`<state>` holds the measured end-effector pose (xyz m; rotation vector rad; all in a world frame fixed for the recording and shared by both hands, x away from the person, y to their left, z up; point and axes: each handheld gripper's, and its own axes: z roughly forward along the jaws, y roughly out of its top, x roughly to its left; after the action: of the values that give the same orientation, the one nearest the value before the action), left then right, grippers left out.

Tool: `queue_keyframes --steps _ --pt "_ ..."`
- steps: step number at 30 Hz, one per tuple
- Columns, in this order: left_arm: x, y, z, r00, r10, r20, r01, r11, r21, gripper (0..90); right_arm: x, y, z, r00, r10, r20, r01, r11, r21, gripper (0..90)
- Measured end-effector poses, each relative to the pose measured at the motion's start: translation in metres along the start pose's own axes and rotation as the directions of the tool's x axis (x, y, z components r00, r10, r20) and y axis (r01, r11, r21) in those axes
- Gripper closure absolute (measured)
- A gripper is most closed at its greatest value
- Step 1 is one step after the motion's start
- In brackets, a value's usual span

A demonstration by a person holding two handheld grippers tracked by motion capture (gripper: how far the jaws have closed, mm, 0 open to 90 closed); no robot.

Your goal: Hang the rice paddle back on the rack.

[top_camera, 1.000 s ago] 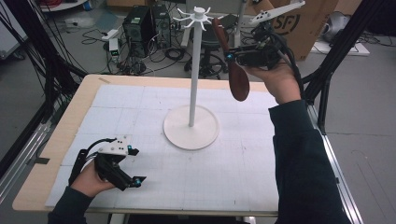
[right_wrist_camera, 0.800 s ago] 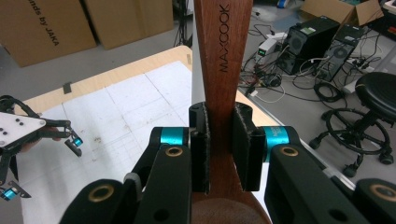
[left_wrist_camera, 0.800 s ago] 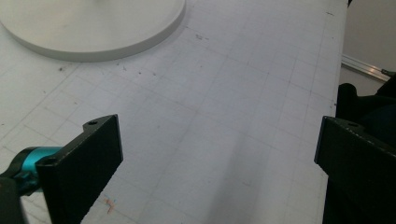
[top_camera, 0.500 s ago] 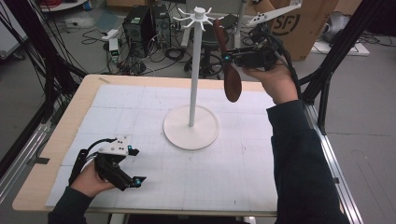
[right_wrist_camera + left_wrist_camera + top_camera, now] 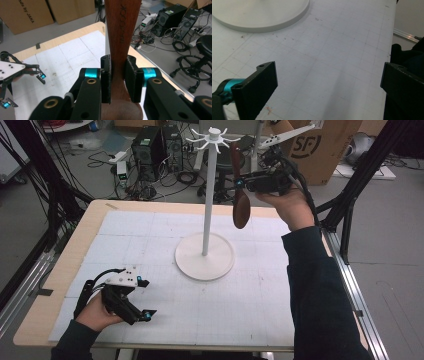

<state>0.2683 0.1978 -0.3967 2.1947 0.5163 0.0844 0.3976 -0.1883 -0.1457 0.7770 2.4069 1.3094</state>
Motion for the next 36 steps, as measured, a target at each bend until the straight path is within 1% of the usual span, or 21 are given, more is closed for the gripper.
queue_keyframes --steps 2,3,6,9,14,17,20,21,22,25,26,27,29,30,31,33,34,36 --pt "0.0 0.0 0.0 1.0 0.0 -0.003 0.0 1.0 0.003 1.7 0.0 -0.001 0.002 1.0 0.003 -0.006 -0.003 1.0 0.024 71.3" --pt "0.0 0.0 0.0 1.0 0.005 -0.001 -0.005 1.0 0.005 1.7 -0.001 -0.001 0.003 1.0 0.001 -0.002 -0.001 0.999 0.033 71.2" --pt "0.0 0.0 0.0 1.0 0.004 0.0 -0.004 1.0 0.004 1.7 -0.001 -0.002 0.003 1.0 0.003 -0.007 -0.003 1.0 0.029 69.4" --pt "0.0 0.0 0.0 1.0 0.001 0.001 -0.001 1.0 0.002 1.7 0.0 -0.003 0.002 0.9999 0.004 -0.01 -0.004 0.999 0.033 63.8" --pt "0.001 0.0 0.0 1.0 0.006 0.001 -0.006 1.0 0.003 1.6 0.006 -0.007 0.0 0.9996 -0.008 -0.027 0.009 0.999 0.042 52.9" --pt "0.001 0.0 0.0 1.0 0.004 0.0 -0.004 1.0 0.0 1.7 0.009 -0.01 -0.001 0.9986 -0.015 -0.051 0.017 0.999 0.045 43.9" --pt "0.001 0.0 0.0 1.0 0.003 -0.001 -0.003 1.0 -0.001 1.6 0.015 -0.015 -0.001 0.9976 -0.024 -0.066 0.027 0.999 0.044 32.2" --pt "0.001 0.0 0.0 1.0 0.002 -0.001 -0.002 1.0 -0.001 1.6 0.016 -0.016 -0.001 0.9976 -0.024 -0.066 0.027 0.999 0.039 25.8" --pt "0.0 0.0 0.0 1.0 -0.002 -0.001 0.002 1.0 -0.003 1.6 0.017 -0.017 0.0 0.9977 -0.016 -0.066 0.018 0.999 0.038 22.6" --pt "0.001 0.0 -0.001 1.0 0.006 0.0 -0.006 1.0 0.002 1.6 0.021 -0.022 0.0 0.9968 -0.008 -0.08 0.01 1.0 0.029 14.9" --pt "0.0 0.0 0.0 1.0 0.003 0.001 -0.003 1.0 0.0 1.6 0.022 -0.023 -0.001 0.9963 -0.006 -0.085 0.008 1.0 0.03 14.8" --pt "0.0 0.0 0.0 1.0 -0.001 -0.001 0.001 1.0 -0.001 1.6 0.023 -0.025 0.0 0.9954 -0.016 -0.095 0.019 0.999 0.027 14.2" --pt "0.0 0.0 0.0 1.0 0.003 -0.001 -0.003 1.0 0.003 1.7 0.025 -0.028 0.0 0.9942 -0.021 -0.105 0.025 0.999 0.034 11.3" --pt "0.0 0.0 0.0 1.0 0.004 -0.001 -0.004 1.0 0.004 1.7 0.027 -0.029 0.0 0.9933 -0.031 -0.111 0.036 0.999 0.038 10.9" --pt "0.001 0.0 0.0 1.0 0.006 0.0 -0.006 1.0 0.007 1.6 0.029 -0.031 0.001 0.9932 -0.038 -0.11 0.043 0.998 0.045 9.3" --pt "0.001 0.001 0.0 1.0 0.007 0.0 -0.007 0.9999 0.007 1.6 0.033 -0.034 0.003 0.9943 -0.057 -0.09 0.062 0.996 0.058 0.6" --pt "0.0 0.0 0.0 1.0 0.004 0.001 -0.004 1.0 0.005 1.6 0.035 -0.035 0.003 0.9944 -0.064 -0.084 0.07 0.995 0.067 0.6" --pt "0.0 0.001 0.0 1.0 0.005 0.001 -0.005 1.0 0.005 1.7 0.038 -0.039 0.004 0.9933 -0.066 -0.095 0.073 0.995 0.068 0.5"
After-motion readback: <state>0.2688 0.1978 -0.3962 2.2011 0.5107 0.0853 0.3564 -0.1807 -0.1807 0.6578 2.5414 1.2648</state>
